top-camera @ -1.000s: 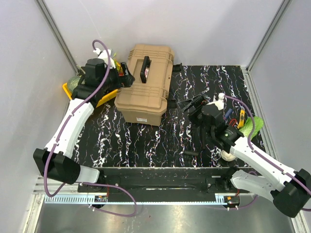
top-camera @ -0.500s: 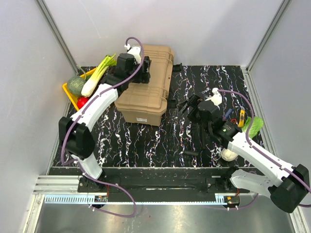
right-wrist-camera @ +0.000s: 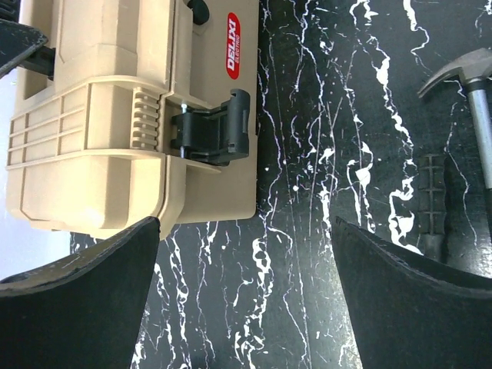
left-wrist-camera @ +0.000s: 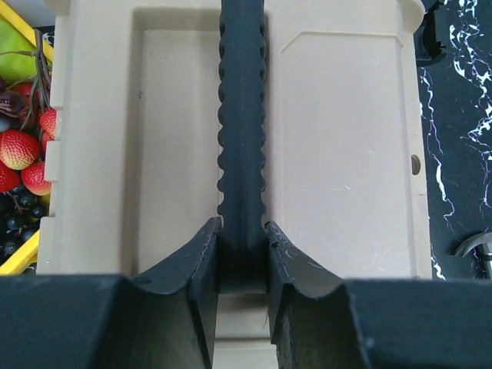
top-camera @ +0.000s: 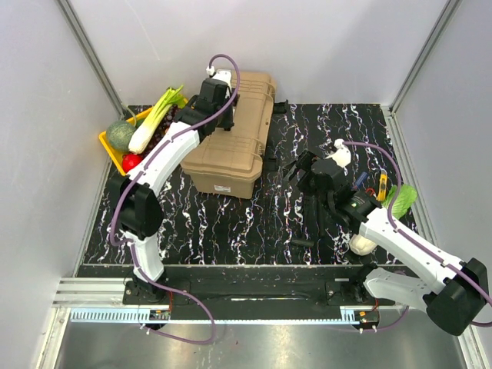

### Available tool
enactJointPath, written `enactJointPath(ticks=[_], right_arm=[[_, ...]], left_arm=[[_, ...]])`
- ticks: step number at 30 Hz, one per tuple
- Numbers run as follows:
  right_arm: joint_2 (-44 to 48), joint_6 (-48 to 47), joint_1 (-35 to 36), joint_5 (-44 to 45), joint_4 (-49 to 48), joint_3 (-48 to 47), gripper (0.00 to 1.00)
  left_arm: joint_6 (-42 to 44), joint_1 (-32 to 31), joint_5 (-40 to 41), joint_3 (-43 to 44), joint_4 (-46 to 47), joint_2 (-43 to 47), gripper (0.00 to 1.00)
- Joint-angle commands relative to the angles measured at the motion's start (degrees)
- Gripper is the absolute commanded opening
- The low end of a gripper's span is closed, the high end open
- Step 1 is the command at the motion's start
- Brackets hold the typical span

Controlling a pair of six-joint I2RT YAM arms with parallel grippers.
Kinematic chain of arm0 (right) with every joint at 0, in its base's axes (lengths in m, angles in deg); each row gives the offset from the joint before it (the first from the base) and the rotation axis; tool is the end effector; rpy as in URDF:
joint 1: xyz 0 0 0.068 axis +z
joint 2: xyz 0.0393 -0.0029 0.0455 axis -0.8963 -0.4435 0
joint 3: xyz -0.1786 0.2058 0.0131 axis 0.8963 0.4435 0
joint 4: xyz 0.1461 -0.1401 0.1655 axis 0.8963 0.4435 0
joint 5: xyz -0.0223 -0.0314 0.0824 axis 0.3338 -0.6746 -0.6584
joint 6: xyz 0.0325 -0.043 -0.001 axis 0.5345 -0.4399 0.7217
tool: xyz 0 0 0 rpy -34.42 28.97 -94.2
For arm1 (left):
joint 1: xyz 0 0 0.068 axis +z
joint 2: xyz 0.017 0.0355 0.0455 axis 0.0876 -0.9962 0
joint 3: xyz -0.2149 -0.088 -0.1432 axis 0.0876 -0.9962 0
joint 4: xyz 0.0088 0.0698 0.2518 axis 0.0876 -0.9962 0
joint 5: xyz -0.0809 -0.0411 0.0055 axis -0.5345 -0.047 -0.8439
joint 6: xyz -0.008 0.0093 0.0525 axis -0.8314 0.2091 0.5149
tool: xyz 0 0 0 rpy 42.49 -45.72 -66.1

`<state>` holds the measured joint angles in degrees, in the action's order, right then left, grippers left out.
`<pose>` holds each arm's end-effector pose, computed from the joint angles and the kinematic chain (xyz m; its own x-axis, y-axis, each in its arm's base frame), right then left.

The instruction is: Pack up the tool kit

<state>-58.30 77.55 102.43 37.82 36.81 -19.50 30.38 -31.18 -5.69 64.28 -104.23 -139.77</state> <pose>0.1955 0.1404 0.3061 -0.4788 0.5299 -0.7000 0.0566 0.8143 0.5777 0.3948 -0.1867 0.3568 -0.5319 0.0126 -0.8467 0.1769 0.9795 -0.0965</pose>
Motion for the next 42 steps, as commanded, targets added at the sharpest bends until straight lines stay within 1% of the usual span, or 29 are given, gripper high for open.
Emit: enactJointPath(ticks=[1, 7, 10, 12, 14, 18, 21, 23, 27, 33, 37, 38, 42], right_arm=[[1.1, 0.8, -0.4, 3.0, 1.2, -2.4, 0.97], [-0.4, 0.3, -1.5, 3.2, 2.0, -4.6, 0.98], [-2.5, -2.5, -2.1, 1.9, 0.3, -5.8, 0.98], [-4.7, -4.0, -3.0, 0.3, 0.1, -7.2, 0.98], [-6.8, -5.5, -3.8, -1.3, 0.1, -8.6, 0.98], [-10.6, -7.9, -4.9, -3.2, -3.7, -9.0, 0.98], [-14.1, -12.2, -5.3, -8.8, -5.0, -12.1, 0.98], [-15.8, -16.0, -5.2, -12.1, -7.1, -13.3, 0.98], [-18.4, -23.5, -5.3, -17.4, -9.9, -15.6, 0.98], [-26.2, -30.3, -5.3, -16.6, -6.3, -23.4, 0.99], [-32.5, -33.7, -5.2, -16.7, -2.1, -29.3, 0.99], [-34.2, -33.9, -5.2, -16.1, -1.0, -30.9, 0.99], [-37.5, -33.0, -5.2, -13.2, 2.4, -33.7, 0.95]], left_arm=[[-2.8, 0.0, 1.5, 8.4, 1.7, 0.0, 0.0], [-6.8, 0.2, -2.6, 15.2, -0.8, 2.4, 0.0], [-11.3, 1.9, -7.5, 16.0, -0.3, 4.2, 0.0], [-14.5, 3.0, -10.4, 15.8, 0.1, 5.4, 0.0], [-17.7, 4.5, -14.9, 15.2, 1.1, 6.6, 0.0], [-23.2, 8.2, -21.2, 10.9, 4.8, 9.6, 0.0], [-27.4, 12.3, -27.8, 8.0, 8.3, 11.2, 0.0], [-28.8, 14.5, -30.7, 6.7, 9.9, 11.8, 0.0], [-30.5, 18.0, -35.8, 4.3, 12.7, 13.2, 0.0], [-31.2, 23.2, -41.4, 1.0, 14.5, 14.5, 0.0], [-31.6, 26.1, -46.0, -0.8, 16.3, 14.6, 0.0], [-31.4, 26.2, -47.0, -0.9, 16.5, 14.4, 0.0], [-31.3, 30.3, -51.1, -2.9, 18.7, 14.1, 0.0]])
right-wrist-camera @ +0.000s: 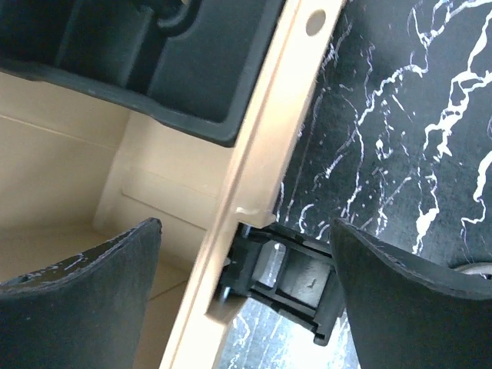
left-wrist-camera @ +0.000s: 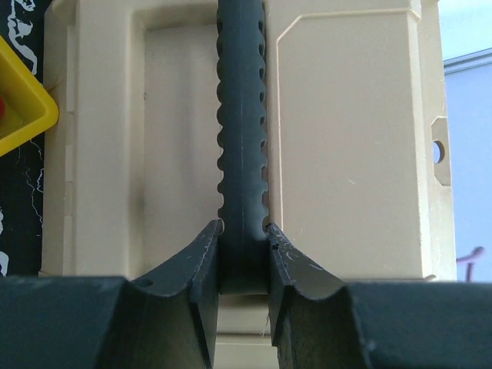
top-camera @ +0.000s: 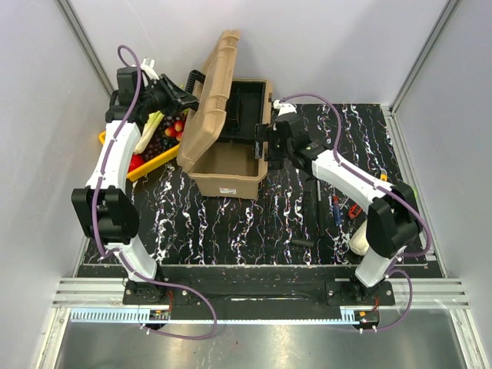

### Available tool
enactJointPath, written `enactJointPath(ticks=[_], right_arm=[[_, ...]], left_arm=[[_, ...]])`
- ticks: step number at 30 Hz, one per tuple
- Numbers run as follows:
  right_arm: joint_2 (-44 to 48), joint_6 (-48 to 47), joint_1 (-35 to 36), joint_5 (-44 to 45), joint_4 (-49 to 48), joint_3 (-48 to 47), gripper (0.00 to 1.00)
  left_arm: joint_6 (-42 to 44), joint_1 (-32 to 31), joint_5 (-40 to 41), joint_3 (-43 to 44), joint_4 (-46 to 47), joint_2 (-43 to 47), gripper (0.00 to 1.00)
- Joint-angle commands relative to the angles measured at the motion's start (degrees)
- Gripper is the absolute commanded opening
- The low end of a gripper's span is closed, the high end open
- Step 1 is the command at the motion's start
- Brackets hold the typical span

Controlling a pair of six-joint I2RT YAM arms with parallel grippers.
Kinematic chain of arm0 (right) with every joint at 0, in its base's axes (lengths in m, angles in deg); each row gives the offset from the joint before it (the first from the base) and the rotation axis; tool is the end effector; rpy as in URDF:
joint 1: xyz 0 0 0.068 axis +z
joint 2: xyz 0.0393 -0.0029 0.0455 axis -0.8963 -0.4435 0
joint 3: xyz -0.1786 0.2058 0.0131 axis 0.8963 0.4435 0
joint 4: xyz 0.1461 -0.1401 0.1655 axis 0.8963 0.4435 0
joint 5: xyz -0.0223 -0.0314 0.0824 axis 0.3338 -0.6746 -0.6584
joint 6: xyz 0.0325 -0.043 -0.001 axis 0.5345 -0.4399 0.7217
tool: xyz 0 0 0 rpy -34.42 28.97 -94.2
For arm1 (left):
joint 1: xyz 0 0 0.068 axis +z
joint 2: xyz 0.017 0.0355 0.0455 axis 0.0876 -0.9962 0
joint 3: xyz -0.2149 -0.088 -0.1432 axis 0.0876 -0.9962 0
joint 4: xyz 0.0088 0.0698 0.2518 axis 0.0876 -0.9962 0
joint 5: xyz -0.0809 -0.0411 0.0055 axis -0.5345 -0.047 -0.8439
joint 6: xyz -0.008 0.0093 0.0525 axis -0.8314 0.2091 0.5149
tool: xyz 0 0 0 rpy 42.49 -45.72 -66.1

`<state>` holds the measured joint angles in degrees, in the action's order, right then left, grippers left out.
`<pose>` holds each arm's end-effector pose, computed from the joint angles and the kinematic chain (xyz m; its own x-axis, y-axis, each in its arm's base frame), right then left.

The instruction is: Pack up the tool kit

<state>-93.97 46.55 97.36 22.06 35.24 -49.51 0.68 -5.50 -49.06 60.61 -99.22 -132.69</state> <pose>0.3323 0.2174 0.3043 -0.5606 0.0145 -0.8280 -0.3181 0.9194 0.2315 0.4043 -0.0227 0.3951 -0.6365 -0.5665 -0.5233 0.0945 0.6161 -0.7819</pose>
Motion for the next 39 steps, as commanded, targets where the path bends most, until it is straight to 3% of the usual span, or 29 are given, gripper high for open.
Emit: enactJointPath(ticks=[1, 7, 14, 23, 29, 34, 39], right_arm=[[-2.1, -1.3, -0.1, 3.0, 4.5, -3.8, 0.93], [-1.9, 2.9, -0.1, 6.6, 5.5, -1.7, 0.79], [-2.7, 7.7, -0.1, 8.1, 7.4, -0.1, 0.75], [-0.9, 11.6, -0.1, 10.3, 8.5, 0.2, 0.75], [0.0, 17.2, -0.1, 15.3, 12.9, 0.4, 0.69], [2.5, 20.7, -0.2, 19.0, 14.4, 2.3, 0.65], [4.6, 22.6, -0.1, 21.9, 16.4, 4.1, 0.59]], left_arm=[[-1.7, 5.6, -8.7, 0.3, 14.1, 6.9, 0.0], [1.0, 11.4, -9.2, -2.1, 11.9, 6.4, 0.0], [3.5, 16.0, -9.7, -6.1, 11.4, 5.4, 0.01], [5.9, 17.5, -5.0, -8.2, 7.7, 5.8, 0.25], [7.2, 17.9, -0.7, -6.1, 0.9, 3.8, 0.28], [7.2, 18.0, -0.2, -5.9, -0.7, 2.5, 0.38], [6.8, 17.9, -2.0, -6.5, -0.9, 2.5, 0.37]])
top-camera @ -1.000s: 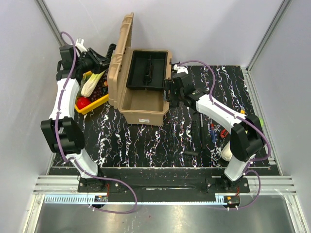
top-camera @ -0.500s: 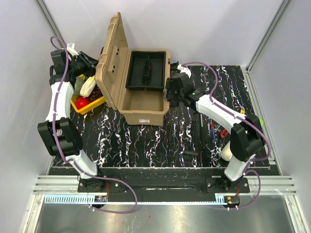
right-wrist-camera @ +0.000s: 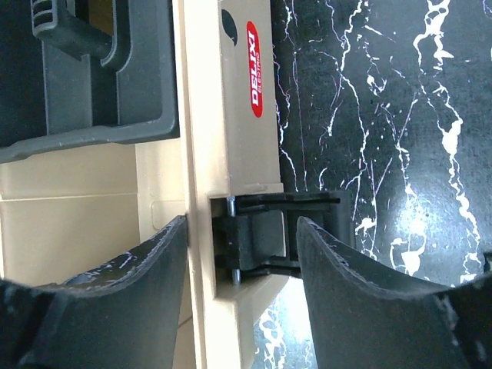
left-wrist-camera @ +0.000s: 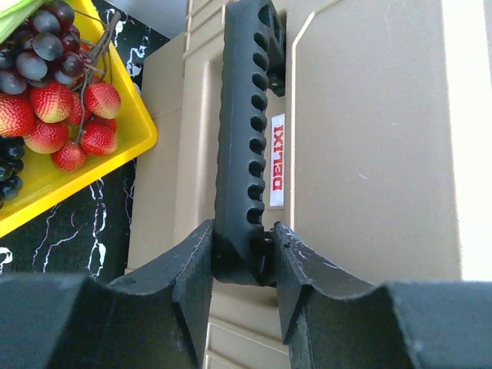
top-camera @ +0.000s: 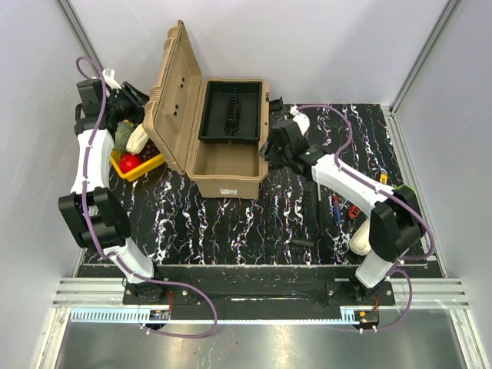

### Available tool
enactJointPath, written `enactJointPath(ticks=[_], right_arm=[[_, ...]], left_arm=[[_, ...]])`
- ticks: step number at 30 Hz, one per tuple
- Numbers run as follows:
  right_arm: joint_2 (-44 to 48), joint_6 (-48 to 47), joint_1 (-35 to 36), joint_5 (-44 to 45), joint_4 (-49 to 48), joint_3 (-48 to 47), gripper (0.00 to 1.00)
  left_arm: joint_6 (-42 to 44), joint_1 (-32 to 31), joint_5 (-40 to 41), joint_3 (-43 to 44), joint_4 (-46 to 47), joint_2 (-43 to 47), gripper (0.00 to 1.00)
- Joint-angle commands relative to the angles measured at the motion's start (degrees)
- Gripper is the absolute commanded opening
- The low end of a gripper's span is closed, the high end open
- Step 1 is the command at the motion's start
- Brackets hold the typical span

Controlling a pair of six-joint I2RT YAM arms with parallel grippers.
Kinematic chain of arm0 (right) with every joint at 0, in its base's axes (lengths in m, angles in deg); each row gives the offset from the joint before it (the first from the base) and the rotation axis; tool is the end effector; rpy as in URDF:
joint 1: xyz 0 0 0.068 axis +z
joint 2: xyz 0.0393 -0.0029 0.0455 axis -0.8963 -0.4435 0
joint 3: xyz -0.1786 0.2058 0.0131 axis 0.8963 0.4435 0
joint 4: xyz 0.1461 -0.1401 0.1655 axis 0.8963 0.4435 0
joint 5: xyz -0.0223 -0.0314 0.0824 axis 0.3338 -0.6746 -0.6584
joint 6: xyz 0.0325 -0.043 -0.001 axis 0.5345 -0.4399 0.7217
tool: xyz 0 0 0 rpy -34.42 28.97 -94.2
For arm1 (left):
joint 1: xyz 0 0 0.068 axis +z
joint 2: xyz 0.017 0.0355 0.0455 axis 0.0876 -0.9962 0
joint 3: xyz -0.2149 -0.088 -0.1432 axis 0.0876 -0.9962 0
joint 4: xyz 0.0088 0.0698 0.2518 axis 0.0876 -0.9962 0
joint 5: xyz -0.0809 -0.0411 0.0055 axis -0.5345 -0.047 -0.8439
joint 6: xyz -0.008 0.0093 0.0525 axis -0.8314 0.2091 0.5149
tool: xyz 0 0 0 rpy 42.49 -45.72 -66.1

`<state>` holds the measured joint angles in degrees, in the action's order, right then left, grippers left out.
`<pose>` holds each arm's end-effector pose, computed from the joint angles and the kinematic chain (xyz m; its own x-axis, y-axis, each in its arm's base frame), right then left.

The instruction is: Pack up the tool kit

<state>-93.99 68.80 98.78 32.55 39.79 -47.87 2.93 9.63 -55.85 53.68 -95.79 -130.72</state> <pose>0.3239 0.2157 0.2879 -0.6164 0.3403 -0.7101 0.0448 0.9155 0.3998 0.3895 0.0783 0.3737 -0.5490 -0.6622 -0.5101 0.0061 0.6071 -0.7946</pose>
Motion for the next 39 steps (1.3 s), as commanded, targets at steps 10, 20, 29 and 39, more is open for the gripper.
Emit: enactJointPath(ticks=[10, 20, 29, 39], right_arm=[[8.5, 0.5, -1.6, 14.4, 11.3, 3.5, 0.58], [7.2, -12.7, -1.5, 15.9, 9.3, -13.3, 0.85], [-10.1, -22.2, 0.7, 9.3, 8.7, -35.1, 0.99], [-29.7, -25.9, 1.9, 1.7, 3.4, -50.2, 0.89]], left_arm=[[4.2, 2.7, 6.6, 1.3, -5.8, 2.6, 0.6], [8.1, 2.7, 27.8, 9.9, -16.6, 9.8, 0.94], [17.4, -2.2, 32.0, 10.5, -17.2, 21.6, 0.99], [22.2, -10.8, 12.7, 17.7, -17.2, 24.7, 0.99]])
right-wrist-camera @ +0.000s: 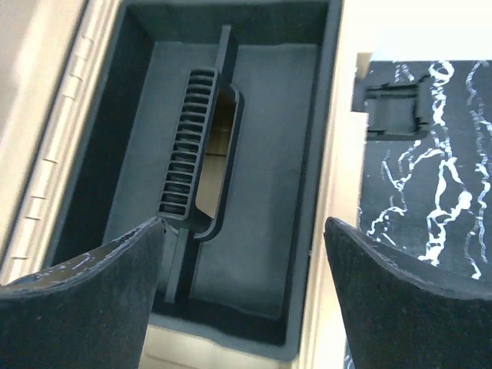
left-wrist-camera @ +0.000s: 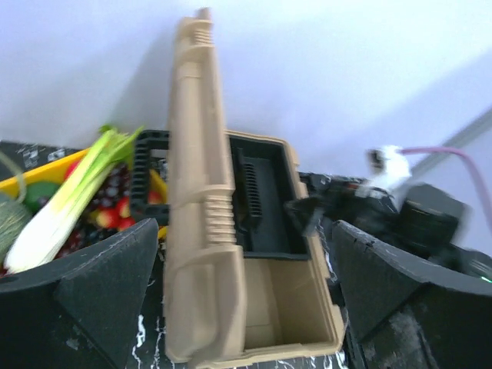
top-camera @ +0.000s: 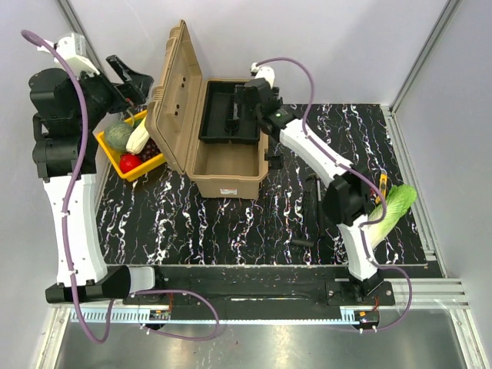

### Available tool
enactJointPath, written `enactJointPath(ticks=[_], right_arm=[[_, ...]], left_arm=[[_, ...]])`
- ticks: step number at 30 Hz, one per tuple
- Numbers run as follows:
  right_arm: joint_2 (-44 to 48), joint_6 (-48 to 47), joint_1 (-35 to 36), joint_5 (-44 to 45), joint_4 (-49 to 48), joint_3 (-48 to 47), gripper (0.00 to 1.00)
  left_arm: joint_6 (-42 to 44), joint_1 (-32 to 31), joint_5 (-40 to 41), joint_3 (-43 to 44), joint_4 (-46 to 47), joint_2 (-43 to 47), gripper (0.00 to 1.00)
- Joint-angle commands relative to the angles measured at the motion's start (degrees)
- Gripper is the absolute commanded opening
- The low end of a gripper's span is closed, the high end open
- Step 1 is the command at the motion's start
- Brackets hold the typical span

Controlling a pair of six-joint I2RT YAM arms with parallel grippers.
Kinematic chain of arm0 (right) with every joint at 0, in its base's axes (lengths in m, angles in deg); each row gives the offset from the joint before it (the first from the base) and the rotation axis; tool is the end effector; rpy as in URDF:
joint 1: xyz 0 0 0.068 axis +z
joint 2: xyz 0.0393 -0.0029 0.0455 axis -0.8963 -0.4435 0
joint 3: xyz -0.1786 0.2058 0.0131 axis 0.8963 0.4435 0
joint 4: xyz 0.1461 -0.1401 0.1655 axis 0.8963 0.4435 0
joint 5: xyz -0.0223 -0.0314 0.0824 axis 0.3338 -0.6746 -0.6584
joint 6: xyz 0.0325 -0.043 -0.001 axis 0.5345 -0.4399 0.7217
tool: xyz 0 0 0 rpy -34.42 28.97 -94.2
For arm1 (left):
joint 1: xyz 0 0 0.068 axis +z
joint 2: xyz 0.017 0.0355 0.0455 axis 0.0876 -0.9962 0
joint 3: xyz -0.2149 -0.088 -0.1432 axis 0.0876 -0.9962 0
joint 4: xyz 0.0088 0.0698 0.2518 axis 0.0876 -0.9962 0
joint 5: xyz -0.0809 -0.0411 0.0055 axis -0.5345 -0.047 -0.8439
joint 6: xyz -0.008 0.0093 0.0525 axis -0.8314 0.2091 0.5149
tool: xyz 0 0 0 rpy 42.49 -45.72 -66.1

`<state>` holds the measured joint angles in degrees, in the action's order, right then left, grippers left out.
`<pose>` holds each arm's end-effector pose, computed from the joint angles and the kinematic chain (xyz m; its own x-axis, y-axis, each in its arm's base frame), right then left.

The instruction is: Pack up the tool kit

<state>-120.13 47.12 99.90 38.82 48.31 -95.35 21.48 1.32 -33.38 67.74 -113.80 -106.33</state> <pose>0.4141 0.2866 0.3615 -0.4018 0.0886 -0.9114 -0.1413 0.9774 0.1573 0.2211 0.0140 0.5451 -0.1470 -0.3771 -0.9145 0.1400 0.9073 -0.3966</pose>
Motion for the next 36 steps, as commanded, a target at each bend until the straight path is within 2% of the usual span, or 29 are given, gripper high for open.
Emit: enactJointPath(ticks=[1, 4, 9, 20, 24, 30, 31, 33, 34, 35, 36], right_arm=[[-4.6, -4.8, 0.8, -5.0, -6.3, -2.5, 0.88], [-6.7, -4.7, 1.3, -4.3, -8.9, -3.1, 0.87], [-9.7, -4.2, 1.5, -3.2, -10.9, -5.7, 0.86], [-18.3, -3.2, 3.1, -1.3, -6.7, -15.3, 0.84], [-19.4, -2.5, 3.3, 1.7, -5.7, -15.9, 0.65], [-20.5, -1.5, 3.7, 5.9, -5.7, -16.2, 0.58], [-20.5, -1.5, 3.8, 6.6, -5.7, -16.3, 0.54], [-20.7, -1.6, 3.9, 7.4, -5.9, -16.7, 0.43], [-20.6, -1.8, 3.9, 8.0, -6.2, -16.8, 0.33], [-20.5, -2.4, 4.1, 8.3, -6.7, -16.8, 0.16], [-20.2, -3.1, 4.3, 8.8, -7.4, -16.7, 0.06]], left_arm=[[3.7, -3.4, -11.1, 4.3, 0.8, 0.0, 0.99], [4.4, -7.8, -14.0, 4.8, 0.9, -0.2, 0.99], [4.9, -15.3, -12.0, 1.9, 0.9, -0.4, 0.99], [5.5, -20.1, -10.4, -0.2, 0.1, -0.9, 0.99], [6.0, -21.5, -9.7, 0.8, -1.0, -1.4, 0.99], [4.5, -21.9, -1.9, 2.4, -3.7, -2.0, 0.99], [4.4, -21.9, -1.1, 2.6, -4.1, -2.1, 0.99], [4.2, -21.9, 0.1, 2.9, -4.7, -2.0, 0.99], [4.1, -21.8, 0.5, 3.0, -4.9, -1.9, 0.99], [4.0, -22.0, 0.8, 3.3, -5.1, -1.9, 0.99], [3.9, -21.8, 0.9, 3.3, -5.1, -1.9, 0.99]])
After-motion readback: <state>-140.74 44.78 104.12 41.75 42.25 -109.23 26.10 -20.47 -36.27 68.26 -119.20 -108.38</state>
